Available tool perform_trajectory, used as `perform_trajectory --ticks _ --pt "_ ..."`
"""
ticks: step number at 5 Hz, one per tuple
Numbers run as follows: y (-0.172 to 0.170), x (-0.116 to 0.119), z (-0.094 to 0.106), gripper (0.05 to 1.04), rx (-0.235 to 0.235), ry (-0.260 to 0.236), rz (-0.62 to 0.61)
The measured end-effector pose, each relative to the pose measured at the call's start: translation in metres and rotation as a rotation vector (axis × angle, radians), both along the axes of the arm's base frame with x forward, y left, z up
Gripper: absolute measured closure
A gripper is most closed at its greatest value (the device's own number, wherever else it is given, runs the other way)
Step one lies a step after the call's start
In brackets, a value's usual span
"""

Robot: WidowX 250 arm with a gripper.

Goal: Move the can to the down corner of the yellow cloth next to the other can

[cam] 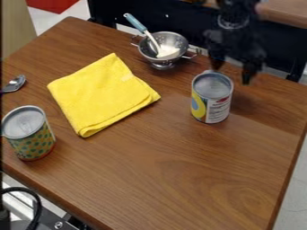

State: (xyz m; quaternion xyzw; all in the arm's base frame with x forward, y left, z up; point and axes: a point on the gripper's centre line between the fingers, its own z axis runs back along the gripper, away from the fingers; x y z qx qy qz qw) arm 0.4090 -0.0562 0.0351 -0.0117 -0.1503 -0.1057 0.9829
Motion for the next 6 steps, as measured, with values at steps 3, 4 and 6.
perform_trajectory --ticks 3,4,6 --pt "0.01 -0.026 -0.023 0.085 0.03 0.086 0.003" --pt "0.02 -0.037 -0.021 0.085 0.025 0.106 -0.022" --pt "0.048 -0.067 -0.013 0.085 0.037 0.114 -0.056"
